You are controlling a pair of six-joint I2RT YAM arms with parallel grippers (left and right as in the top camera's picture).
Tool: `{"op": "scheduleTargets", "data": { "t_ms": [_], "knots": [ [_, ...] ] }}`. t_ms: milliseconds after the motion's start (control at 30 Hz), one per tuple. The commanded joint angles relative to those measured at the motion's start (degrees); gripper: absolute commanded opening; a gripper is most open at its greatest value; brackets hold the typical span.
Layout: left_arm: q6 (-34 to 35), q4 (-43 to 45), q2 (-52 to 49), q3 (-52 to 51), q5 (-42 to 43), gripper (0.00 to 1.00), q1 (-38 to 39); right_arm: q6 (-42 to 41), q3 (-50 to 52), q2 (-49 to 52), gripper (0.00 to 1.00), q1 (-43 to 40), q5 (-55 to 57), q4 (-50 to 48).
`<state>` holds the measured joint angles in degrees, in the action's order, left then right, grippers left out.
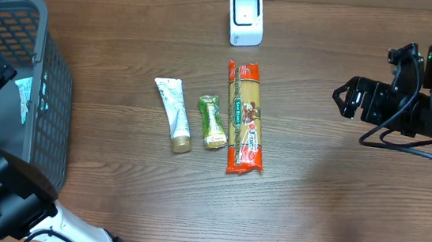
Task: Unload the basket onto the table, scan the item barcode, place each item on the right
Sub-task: 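Grasp the mint-green wipes pack in the basket with left gripper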
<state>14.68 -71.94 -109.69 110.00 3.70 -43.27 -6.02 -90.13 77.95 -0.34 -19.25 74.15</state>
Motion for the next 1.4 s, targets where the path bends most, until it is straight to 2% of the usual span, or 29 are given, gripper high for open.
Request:
{"op": "scheduleTargets", "data": {
  "t_ms": [0, 400, 600, 1200, 1367],
  "knots": [
    [-1.05, 5.73, 0.31, -6.01, 0.59, 1.0, -0.24, 0.13, -0.57, -0.02, 1.0, -0.04, 0.13, -0.31],
    [-7.04, 25.38, 0.28, -21.11, 0.46, 1.0, 0.02, 0.11, -0.57, -0.02, 1.0, -0.04, 0.11, 0.11],
    [-12.04, 30.49, 0.28, -25.0, 0.81, 1.0, 2.1, 0.11, -0.57, -0.02, 1.0, -0.04, 0.09, 0.11],
    [-10.86, 48.19, 0.26, -36.7, 0.15, 1.0, 4.31, 0.09, -0.57, -0.02, 1.0, -0.04, 0.09, 0.11],
    [-10.88, 49.48, -2.12, -37.13, 0.17, 1.0, 4.31, 0.07, -0.57, -0.02, 1.0, -0.04, 0.07, 0.13]
  ]
}}
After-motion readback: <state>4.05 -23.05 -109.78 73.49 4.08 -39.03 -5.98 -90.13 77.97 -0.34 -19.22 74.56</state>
